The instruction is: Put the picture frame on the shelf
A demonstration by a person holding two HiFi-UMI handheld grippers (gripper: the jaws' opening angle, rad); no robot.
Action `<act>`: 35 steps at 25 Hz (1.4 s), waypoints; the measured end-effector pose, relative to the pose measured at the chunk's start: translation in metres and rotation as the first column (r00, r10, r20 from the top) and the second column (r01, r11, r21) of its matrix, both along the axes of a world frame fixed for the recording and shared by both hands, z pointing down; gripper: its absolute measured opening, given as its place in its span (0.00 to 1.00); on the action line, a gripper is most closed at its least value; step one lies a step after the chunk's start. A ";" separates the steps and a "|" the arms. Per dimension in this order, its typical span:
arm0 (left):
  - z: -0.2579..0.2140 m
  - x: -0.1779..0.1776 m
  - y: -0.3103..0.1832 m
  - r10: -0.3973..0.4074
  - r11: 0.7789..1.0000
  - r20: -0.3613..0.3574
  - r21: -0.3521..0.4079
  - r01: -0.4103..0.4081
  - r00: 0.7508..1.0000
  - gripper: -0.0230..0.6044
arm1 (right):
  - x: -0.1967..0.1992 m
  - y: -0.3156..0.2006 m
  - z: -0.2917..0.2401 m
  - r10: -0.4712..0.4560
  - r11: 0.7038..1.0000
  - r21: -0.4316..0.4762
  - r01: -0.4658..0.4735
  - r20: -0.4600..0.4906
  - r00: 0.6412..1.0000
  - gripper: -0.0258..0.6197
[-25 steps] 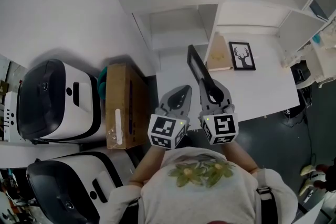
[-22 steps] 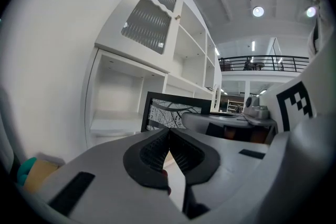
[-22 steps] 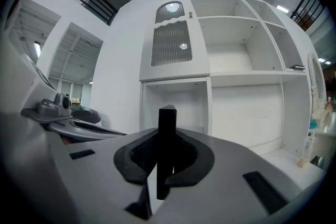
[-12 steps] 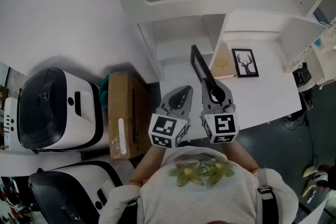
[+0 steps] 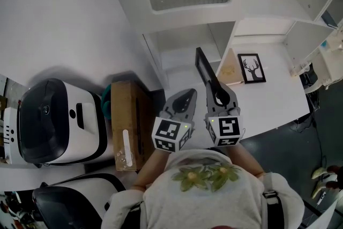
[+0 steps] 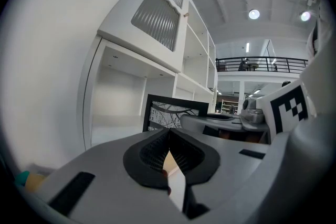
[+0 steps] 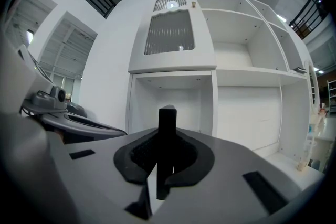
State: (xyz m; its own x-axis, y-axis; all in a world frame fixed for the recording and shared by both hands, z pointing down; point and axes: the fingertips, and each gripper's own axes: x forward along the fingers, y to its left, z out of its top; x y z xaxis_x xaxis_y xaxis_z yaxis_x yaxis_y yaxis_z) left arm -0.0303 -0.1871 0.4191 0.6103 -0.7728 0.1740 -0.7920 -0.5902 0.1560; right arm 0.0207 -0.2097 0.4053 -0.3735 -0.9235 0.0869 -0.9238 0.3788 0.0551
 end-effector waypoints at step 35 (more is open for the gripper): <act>0.026 -0.017 -0.034 -0.039 0.998 -0.023 -0.055 0.038 0.999 0.08 | -0.014 -0.056 0.021 0.023 0.999 -0.023 -0.023 -0.006 1.000 0.11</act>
